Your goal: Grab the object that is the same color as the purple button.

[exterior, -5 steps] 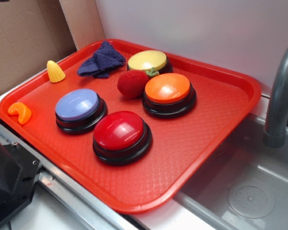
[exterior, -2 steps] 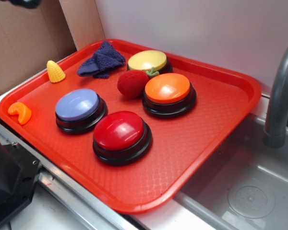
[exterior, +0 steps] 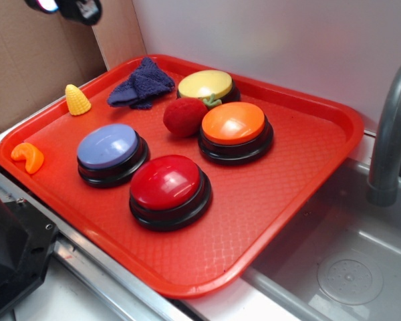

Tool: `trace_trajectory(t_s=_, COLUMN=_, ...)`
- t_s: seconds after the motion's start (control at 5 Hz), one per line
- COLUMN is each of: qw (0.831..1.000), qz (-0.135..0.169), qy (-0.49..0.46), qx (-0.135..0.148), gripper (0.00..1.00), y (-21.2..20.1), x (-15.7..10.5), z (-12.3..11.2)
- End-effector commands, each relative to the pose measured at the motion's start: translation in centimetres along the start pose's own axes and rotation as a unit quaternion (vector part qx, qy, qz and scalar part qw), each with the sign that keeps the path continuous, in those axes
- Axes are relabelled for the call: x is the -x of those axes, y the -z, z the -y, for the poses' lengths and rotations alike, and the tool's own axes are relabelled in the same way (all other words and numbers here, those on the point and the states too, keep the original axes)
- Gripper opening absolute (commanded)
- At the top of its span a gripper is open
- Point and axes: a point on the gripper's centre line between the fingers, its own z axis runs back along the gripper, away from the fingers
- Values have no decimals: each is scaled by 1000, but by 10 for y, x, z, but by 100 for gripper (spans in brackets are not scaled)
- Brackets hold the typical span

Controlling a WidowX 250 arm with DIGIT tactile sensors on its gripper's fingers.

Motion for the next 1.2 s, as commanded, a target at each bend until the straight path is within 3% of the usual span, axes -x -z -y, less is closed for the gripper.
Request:
trace_trajectory(t_s=0.0, qw=999, qz=50, qy=-3, qx=11, gripper=100, y=44, x=-37, z=-33)
trace_trajectory(t_s=0.2, qw=998, qz=67, qy=-20, qx=5, gripper=100, y=67, x=-47, z=-45)
trace_trajectory(t_s=1.0, qw=999, qz=52, qy=-16, qx=-2, gripper=100, y=133, x=-57, z=-86)
